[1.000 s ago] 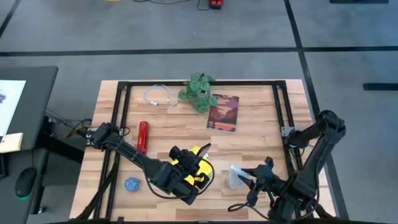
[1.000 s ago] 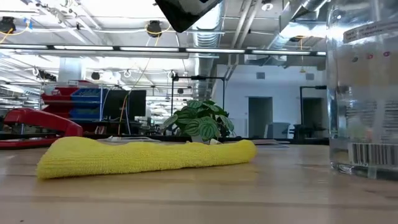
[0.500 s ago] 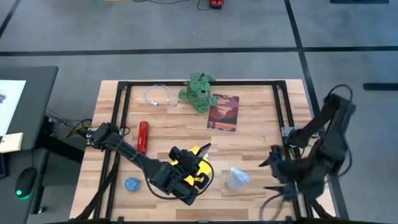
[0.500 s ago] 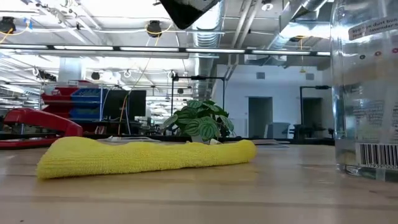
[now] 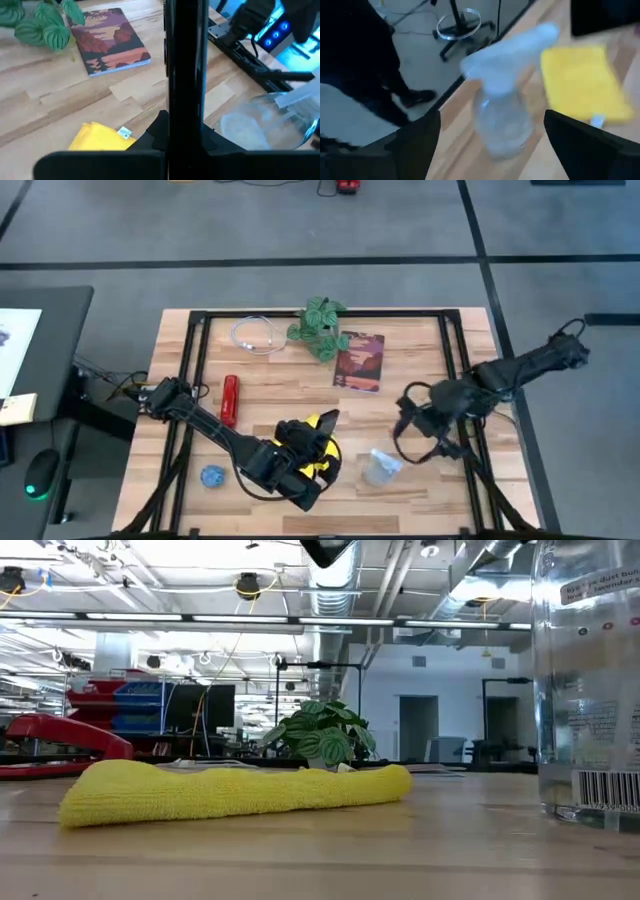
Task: Apply microfiber cloth
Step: Spray the front of the cellphone using the spray cleaning bottle
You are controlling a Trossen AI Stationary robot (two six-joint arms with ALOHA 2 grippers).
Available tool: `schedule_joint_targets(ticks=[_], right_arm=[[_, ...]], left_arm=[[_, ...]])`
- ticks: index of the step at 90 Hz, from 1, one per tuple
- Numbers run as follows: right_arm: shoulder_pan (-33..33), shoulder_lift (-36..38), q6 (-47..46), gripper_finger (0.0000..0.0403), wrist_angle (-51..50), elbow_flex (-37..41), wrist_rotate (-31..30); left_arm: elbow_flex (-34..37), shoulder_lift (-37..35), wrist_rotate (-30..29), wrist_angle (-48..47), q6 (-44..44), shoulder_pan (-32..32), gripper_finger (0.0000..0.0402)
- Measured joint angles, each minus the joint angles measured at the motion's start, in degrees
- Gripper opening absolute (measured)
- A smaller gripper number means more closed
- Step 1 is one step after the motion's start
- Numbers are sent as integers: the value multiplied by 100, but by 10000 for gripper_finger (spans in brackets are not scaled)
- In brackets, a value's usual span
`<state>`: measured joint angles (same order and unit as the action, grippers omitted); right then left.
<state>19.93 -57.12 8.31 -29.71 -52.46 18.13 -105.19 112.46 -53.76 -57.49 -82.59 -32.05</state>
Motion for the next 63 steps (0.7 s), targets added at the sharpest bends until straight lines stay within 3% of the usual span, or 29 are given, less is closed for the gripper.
schedule_joint_targets(ticks=[25, 44, 63], right_arm=[[-216, -554, 1133, 351, 804, 35, 152], [-75, -1125, 1095, 350, 1173, 35, 162], [85, -1358, 351, 350, 1405, 35, 131]], left_arm=[[0, 0, 2, -4, -326, 63, 7], [2, 0, 1, 40, -452, 66, 7], [2, 0, 0, 173, -263, 66, 7]])
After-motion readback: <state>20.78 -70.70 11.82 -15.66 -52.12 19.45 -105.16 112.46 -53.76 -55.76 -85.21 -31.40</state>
